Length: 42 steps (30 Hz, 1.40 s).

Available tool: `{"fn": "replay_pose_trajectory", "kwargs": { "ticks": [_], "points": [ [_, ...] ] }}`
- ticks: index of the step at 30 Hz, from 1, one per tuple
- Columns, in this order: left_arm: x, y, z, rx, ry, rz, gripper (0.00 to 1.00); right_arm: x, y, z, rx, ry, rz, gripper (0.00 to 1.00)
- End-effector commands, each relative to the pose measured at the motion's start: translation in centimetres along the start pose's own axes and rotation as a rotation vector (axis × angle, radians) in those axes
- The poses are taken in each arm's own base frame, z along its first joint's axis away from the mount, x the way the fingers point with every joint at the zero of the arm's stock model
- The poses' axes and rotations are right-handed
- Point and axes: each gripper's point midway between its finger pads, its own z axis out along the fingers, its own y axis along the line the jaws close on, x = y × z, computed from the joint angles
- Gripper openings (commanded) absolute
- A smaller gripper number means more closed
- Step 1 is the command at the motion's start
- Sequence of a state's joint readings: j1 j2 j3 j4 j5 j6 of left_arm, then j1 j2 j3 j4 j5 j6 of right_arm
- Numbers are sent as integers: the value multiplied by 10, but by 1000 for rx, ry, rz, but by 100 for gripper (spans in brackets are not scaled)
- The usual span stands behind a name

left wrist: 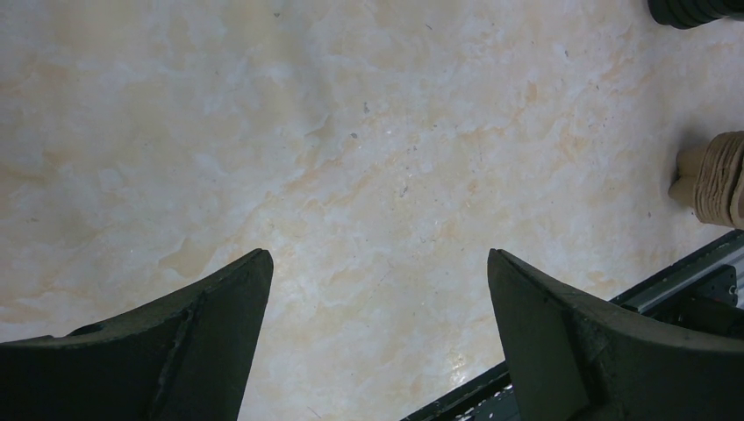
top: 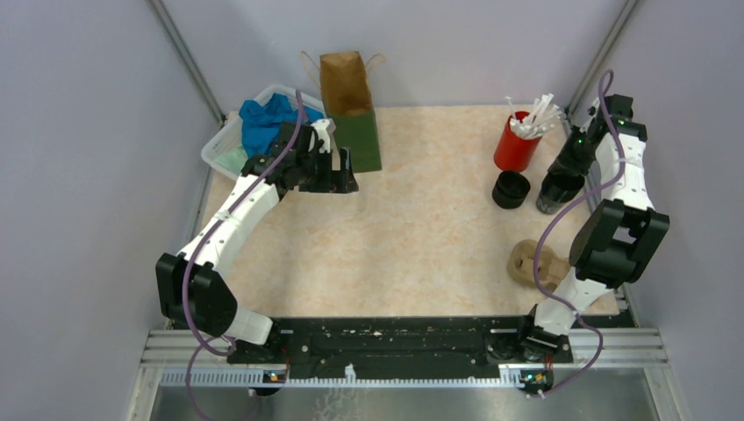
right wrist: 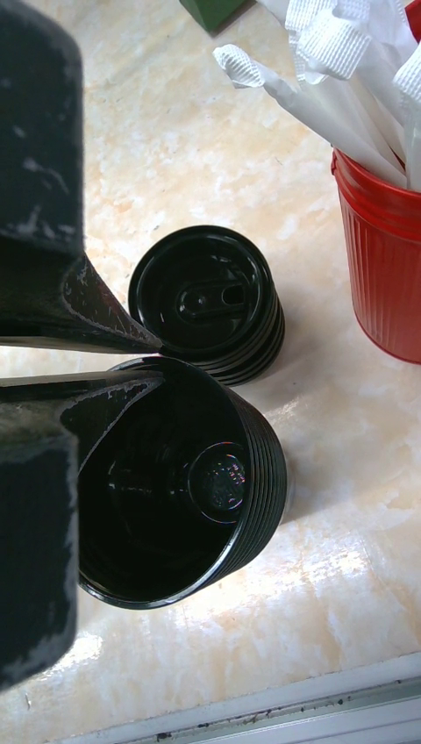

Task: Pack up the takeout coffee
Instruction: Pick up the coffee cup.

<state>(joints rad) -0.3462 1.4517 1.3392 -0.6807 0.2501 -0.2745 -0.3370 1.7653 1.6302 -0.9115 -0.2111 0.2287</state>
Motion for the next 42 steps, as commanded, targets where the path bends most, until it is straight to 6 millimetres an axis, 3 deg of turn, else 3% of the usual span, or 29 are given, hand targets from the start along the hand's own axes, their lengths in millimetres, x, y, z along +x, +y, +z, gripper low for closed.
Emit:
{"fn": "replay_pose_trajectory", "kwargs": {
  "ticks": [1, 10, 20, 33, 42],
  "points": [
    [-20, -11, -8, 36, -65, 40, 98, -6, -1, 5, -8, -16, -6, 13],
    [-20, -10, -9, 32, -68, 41, 98, -7, -2, 8, -3, -13, -6, 12],
    [-22, -11, -10, 35, -71, 42, 98, -12, 4, -9, -9, -43, -3, 0],
    [-23, -15, -11, 49, -76, 38, 98, -17, 3, -36, 114, -115, -57, 0],
    [-24, -16, -9, 56, -74, 34, 98, -21, -1, -40, 201, -144, -81, 0]
  ]
}}
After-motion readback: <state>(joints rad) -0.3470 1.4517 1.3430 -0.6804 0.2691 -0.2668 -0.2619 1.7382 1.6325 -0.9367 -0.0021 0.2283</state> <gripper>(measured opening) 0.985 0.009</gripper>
